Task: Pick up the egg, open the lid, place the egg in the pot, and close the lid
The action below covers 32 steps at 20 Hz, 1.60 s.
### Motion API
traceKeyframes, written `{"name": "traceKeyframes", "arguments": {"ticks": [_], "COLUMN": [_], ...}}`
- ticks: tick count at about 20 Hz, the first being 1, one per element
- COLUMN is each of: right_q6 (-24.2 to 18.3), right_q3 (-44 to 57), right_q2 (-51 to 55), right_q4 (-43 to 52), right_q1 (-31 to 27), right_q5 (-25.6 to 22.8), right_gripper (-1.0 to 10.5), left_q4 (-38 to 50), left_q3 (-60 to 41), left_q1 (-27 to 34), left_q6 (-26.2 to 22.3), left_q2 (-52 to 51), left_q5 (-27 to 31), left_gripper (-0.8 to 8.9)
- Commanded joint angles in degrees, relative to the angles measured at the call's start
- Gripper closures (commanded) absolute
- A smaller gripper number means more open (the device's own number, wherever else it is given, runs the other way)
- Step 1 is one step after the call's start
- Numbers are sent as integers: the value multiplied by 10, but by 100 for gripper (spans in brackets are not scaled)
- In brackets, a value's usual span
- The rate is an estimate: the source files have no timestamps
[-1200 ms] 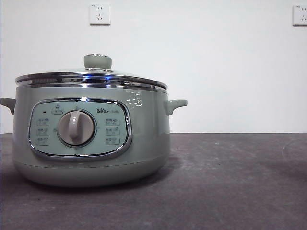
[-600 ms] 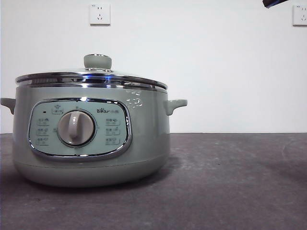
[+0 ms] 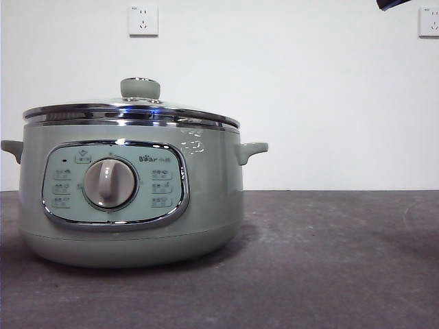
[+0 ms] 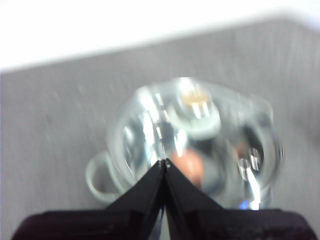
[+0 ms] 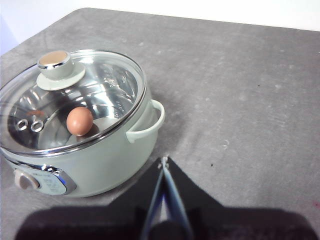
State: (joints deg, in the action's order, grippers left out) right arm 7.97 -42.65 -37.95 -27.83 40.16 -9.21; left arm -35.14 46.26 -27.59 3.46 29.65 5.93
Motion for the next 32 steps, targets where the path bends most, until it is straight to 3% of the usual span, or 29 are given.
{"name": "traceKeyframes", "arguments": {"ticks": [1,6,11,21,32], "right_q6": [5,5,5,5,5], "right_q3": [6,6,6,6,6], "right_q2": [1,1,1,1,1], "right_q4": [3,3,3,3,3], "right_q1": [1,1,1,1,1], "right_q5": [-2,-2,-2,-2,-2], "right_gripper": [946,946,945,945,945], "left_q4": [52,154,190,239,242], "left_q3": [-49,-204,-327,-455,-458], "left_q1": [70,186,245,258,258], "left_q6": [-1,-3,-7,-7,-1], "left_q2": [-42,-149,-217,-296,-295], "left_q5": [-19,-18,-17,-18,-17], "left_gripper": [817,817,817,817,816]}}
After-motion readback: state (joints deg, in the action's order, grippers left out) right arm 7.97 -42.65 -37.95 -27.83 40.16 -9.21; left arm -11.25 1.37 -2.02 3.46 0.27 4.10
